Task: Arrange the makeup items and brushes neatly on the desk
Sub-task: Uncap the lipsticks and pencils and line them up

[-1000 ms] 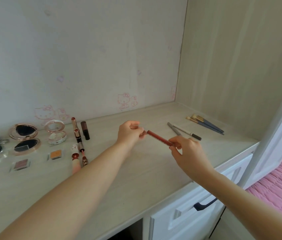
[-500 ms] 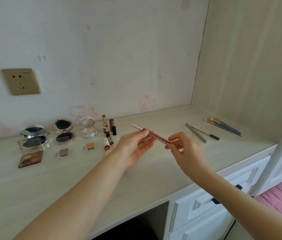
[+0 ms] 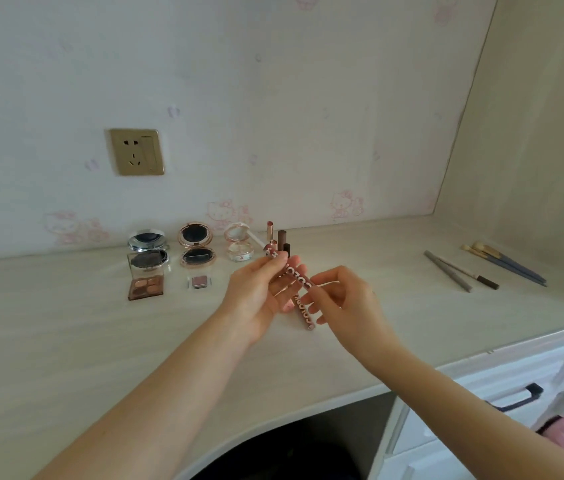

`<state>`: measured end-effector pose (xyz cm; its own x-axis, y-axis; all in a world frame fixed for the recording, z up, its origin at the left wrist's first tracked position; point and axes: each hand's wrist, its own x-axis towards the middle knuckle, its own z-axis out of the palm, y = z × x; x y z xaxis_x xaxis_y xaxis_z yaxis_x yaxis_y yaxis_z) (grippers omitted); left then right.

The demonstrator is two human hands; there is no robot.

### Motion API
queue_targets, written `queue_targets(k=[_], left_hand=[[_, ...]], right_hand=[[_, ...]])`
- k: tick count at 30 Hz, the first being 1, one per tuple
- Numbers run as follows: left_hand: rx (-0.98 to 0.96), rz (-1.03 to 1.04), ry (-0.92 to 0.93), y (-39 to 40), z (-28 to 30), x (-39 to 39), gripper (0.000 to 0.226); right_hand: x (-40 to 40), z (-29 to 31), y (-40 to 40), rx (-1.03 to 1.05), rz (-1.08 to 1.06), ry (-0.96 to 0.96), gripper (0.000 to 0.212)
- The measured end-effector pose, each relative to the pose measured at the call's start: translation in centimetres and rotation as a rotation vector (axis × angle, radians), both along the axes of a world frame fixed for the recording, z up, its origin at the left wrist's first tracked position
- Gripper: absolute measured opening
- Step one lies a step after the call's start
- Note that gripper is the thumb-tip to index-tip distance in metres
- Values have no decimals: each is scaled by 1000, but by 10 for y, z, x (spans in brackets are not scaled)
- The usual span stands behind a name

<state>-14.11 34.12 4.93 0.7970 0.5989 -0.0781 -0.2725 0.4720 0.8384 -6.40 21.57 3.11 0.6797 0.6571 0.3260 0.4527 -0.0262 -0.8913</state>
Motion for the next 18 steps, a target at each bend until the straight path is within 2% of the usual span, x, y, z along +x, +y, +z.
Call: queue_targets(k=[5,9,13,15,18], left_hand=[[104,71,-3,18,-3,-28,16],[179,155,44,34,-6,-47,24],[244,222,116,48,-12,-64,11],[400,286,195,55,-18,-70,9],[832,342,347,65,-27,-77,9]], right_hand=[[-22,-4,25,-53,82,88,3],[-30,-8,38,-101,117,104,8],[-32,-10,47,-146,133,101,11],[-33,-11,50,-141,144,116,14],[-33,-12,54,-141,163,124,14]])
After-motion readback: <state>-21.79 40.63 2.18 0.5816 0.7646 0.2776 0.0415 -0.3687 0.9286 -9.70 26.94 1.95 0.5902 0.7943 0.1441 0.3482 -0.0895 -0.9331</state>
